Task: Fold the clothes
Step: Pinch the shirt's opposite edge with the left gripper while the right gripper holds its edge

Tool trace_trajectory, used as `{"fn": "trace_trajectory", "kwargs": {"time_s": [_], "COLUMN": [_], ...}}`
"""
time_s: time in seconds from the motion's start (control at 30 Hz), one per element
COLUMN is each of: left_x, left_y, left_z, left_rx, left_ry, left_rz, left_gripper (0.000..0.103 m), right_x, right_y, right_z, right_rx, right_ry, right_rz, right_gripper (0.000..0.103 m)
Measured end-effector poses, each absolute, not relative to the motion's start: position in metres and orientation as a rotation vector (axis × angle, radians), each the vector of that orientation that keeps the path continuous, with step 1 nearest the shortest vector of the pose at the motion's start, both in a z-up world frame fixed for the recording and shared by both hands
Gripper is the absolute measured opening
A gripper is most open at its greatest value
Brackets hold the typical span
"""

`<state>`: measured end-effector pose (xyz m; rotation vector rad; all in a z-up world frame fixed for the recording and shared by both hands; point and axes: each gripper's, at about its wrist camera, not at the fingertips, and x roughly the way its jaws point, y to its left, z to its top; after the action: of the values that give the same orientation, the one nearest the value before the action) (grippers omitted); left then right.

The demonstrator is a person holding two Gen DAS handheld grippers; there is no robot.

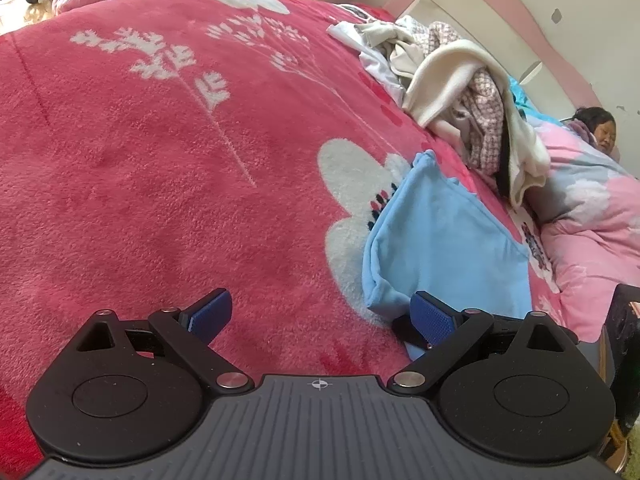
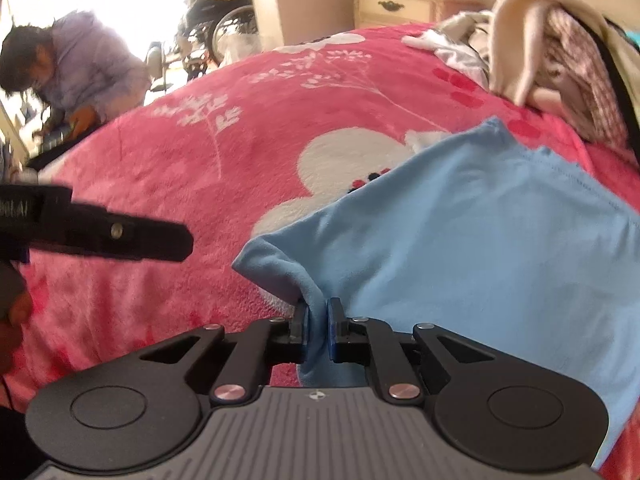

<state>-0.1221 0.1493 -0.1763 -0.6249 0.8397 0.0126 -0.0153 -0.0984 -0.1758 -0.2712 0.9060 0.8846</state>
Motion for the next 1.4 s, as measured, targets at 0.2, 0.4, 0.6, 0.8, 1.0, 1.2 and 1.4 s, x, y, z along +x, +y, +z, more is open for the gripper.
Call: {"fn": "trace_trajectory", "kwargs": {"time_s": [0.2,0.4,0.6,0.8,1.0,1.2,1.4], "left_x": [-0.122,-0.119,-0.116,-0.116,-0.113,-0.111,-0.104], "left_y": [0.152,0.153,0.151,0.150,0.151,0.148,0.152], "left_z": [-0.178,-0.178,-0.174,-0.174,-0.172,-0.173,-0.175], "left_rx": [-0.633,-0.653,-0.639,-0.646,-0.653,-0.662,-0.764], "left_ry": [0.835,0.838,0.834,0.832,0.828,0.829,0.827], "left_rz": [0.023,0.025,0.016,0.005,-0.002,-0.013,-0.067], "left_gripper": [0.097,0.097,0.097,0.097,0.097,0.097,0.097], "right_x": [0.001,0.008,0.007,0.007,0.006,0.006,0.005], "right_y": [-0.115,-0.120,-0.121,-0.123,-0.124,-0.126,-0.128], "right_z": [-0.172,-0.173,-0.172,-0.172,-0.172,-0.172,-0.169], "right_rx": [-0.100,-0.039,-0.030,-0.012,-0.004,-0.001,0.007], "right_ry": [0.968,0.992,0.988,0.994,0.993,0.992,0.986], "right_rz": [0.868,0.858,0.853,0.848,0.844,0.845,0.844], "right_gripper": [0.009,0.009,0.009,0.009,0.009,0.009,0.009]}}
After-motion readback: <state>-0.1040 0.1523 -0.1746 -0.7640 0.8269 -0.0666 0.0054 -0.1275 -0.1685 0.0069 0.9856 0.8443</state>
